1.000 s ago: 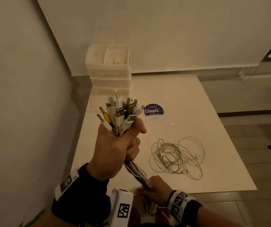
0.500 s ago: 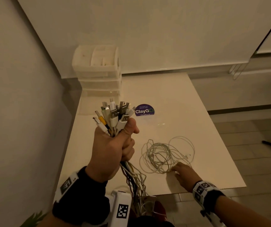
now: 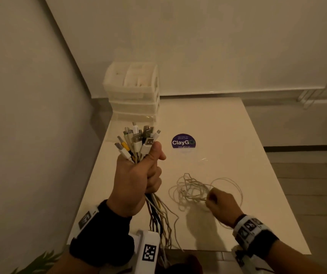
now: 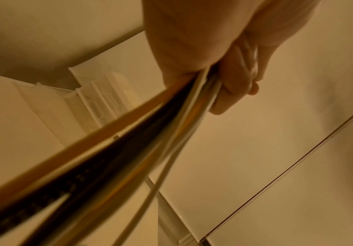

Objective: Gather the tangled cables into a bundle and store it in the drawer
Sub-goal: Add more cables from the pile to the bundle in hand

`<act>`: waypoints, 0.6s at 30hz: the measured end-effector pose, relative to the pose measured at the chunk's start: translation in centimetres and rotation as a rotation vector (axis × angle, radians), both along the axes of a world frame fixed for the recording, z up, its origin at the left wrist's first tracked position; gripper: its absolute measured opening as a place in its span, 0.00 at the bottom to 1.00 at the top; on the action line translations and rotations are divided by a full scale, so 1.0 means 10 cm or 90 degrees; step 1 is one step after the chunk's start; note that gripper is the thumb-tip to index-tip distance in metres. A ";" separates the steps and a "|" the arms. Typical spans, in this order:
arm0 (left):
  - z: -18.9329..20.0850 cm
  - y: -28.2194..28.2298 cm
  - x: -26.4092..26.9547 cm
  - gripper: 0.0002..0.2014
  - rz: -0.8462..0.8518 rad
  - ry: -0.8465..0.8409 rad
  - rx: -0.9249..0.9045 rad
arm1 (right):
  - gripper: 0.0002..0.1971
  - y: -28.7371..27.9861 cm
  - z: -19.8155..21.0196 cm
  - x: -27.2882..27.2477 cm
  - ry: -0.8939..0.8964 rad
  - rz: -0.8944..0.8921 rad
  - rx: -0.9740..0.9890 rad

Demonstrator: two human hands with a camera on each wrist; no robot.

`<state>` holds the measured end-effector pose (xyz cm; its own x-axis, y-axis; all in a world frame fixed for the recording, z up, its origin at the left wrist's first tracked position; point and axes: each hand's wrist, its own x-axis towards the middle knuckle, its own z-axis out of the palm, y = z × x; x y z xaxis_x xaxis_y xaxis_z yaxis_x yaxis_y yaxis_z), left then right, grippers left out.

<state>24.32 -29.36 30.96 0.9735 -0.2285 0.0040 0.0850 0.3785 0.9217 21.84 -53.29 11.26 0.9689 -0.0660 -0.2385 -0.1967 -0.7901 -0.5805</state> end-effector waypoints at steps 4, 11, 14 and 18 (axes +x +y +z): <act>-0.01 -0.08 0.09 0.14 0.018 0.009 -0.009 | 0.06 -0.05 0.79 0.29 -0.087 -0.089 0.216; 0.00 -0.22 0.24 0.10 0.049 0.030 0.040 | 0.02 -0.02 1.81 0.56 -0.253 0.016 0.194; 0.00 -0.25 0.32 0.10 0.047 0.041 0.058 | 0.02 0.05 2.04 0.58 -0.242 0.095 0.207; -0.01 -0.30 0.41 0.15 0.021 0.056 0.079 | 0.03 0.14 2.18 0.62 -0.152 0.166 0.370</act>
<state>28.43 -32.35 30.81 0.9758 -0.1904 -0.1080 0.1572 0.2664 0.9510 28.06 -51.90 33.06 0.9663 0.2510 0.0577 0.1439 -0.3405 -0.9292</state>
